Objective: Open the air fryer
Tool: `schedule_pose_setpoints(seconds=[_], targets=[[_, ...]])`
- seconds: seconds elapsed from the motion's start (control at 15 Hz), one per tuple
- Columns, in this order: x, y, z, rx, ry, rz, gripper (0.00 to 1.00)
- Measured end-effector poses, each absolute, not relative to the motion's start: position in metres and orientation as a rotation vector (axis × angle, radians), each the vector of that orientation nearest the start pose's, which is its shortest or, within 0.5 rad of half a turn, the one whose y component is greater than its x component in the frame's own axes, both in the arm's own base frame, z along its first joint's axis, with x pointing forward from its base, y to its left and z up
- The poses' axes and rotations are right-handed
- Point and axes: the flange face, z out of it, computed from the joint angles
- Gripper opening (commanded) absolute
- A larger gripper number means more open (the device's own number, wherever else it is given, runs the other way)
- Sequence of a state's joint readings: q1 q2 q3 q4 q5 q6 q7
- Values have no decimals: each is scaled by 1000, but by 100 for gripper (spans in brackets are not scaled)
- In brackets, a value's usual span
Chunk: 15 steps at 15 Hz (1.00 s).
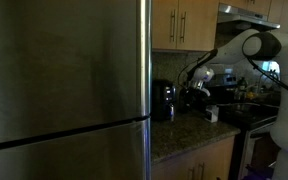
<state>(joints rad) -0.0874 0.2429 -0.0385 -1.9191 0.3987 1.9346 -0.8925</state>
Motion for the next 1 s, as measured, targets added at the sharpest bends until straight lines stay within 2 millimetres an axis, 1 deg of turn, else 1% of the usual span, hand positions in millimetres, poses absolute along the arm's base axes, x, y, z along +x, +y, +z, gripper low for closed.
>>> schedule_pose_setpoints(seconds=[0.27,0.33,0.4,0.6,0.67,0.73,0.8,0.87,0.93,1.0], targets=[[585,-45,353,-2620,-780,23,100],[590,-44,347,-2642,-781,-11,100],[594,-41,336,-2666,-779,-51,100],[605,-22,278,-2707,-763,-166,100],[609,-16,261,-2714,-759,-225,100],[613,-11,248,-2723,-751,-305,100],[618,-8,243,-2733,-745,-383,100],[622,-7,244,-2742,-736,-462,100],[626,-10,252,-2746,-727,-541,100],[629,-16,265,-2748,-716,-622,100]])
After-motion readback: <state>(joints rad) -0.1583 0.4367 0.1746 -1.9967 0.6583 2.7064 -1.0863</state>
